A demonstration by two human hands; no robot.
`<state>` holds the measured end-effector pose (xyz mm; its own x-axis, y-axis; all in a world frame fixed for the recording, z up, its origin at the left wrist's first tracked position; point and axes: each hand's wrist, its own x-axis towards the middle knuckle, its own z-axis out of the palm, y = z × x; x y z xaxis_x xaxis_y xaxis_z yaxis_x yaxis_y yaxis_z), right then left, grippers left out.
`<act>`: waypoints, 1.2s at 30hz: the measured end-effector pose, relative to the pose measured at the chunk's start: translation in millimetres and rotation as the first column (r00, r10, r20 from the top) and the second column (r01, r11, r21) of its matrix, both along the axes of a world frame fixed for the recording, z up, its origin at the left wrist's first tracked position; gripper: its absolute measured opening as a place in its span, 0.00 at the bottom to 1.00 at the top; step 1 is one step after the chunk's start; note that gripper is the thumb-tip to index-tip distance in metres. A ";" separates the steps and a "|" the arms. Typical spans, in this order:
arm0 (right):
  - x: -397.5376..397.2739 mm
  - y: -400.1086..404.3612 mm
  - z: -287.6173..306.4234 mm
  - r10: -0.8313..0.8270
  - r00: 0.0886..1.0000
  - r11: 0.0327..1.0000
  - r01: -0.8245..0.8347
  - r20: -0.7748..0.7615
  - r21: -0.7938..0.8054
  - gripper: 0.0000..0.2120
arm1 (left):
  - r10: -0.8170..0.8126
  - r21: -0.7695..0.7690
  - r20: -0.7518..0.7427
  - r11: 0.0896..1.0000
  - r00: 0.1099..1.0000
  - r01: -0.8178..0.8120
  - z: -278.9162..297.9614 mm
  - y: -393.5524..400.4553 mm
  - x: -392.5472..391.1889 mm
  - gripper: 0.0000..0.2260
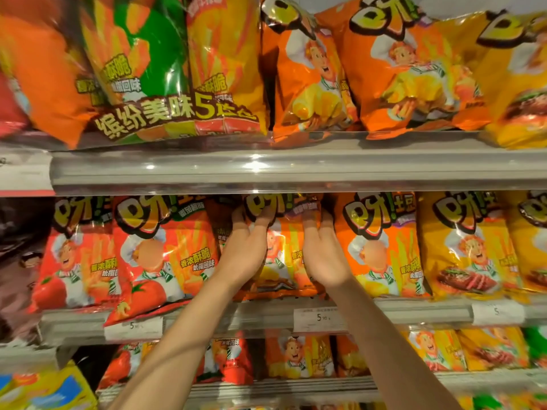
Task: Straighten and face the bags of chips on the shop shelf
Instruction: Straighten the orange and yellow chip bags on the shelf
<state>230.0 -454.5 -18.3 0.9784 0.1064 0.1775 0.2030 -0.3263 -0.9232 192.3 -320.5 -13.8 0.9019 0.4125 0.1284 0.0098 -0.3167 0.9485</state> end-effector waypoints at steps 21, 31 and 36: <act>-16.3 -0.4 3.7 -0.064 0.990 0.989 0.080 0.125 -0.127 0.29 | 0.025 -0.037 0.095 0.999 0.995 -0.022 -6.6 -1.8 6.3 0.28; -7.0 -2.9 -8.0 0.090 0.954 0.889 0.052 0.285 -0.455 0.30 | -0.068 0.055 0.159 0.997 0.985 0.060 -12.8 -5.9 -0.3 0.26; 4.1 -1.7 -15.2 0.000 0.940 0.824 0.193 0.341 -0.532 0.36 | -0.028 0.190 0.014 0.982 0.999 0.025 -11.5 -12.6 -0.6 0.19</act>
